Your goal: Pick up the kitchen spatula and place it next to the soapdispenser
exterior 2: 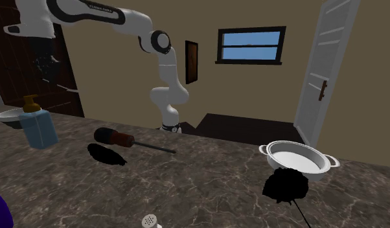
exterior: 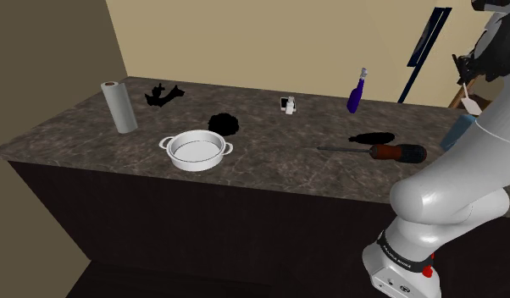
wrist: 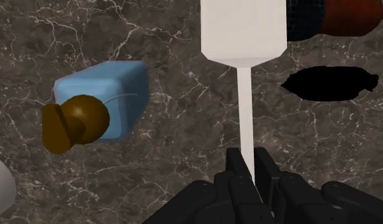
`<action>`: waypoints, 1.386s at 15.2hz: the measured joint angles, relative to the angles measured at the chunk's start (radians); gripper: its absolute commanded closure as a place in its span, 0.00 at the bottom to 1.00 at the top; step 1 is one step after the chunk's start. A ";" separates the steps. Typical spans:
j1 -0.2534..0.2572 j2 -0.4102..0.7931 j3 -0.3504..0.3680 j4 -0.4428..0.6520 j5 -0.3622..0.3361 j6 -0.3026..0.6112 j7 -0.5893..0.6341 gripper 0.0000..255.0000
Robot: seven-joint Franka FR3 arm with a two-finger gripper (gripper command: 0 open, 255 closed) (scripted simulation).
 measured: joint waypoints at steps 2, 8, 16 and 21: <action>0.002 -0.013 0.003 -0.040 -0.009 0.030 0.005 1.00; 0.003 -0.030 0.006 -0.137 -0.020 0.114 0.009 1.00; 0.004 -0.048 0.010 -0.260 -0.032 0.224 0.018 1.00; 0.003 -0.046 0.008 -0.327 -0.031 0.292 0.015 1.00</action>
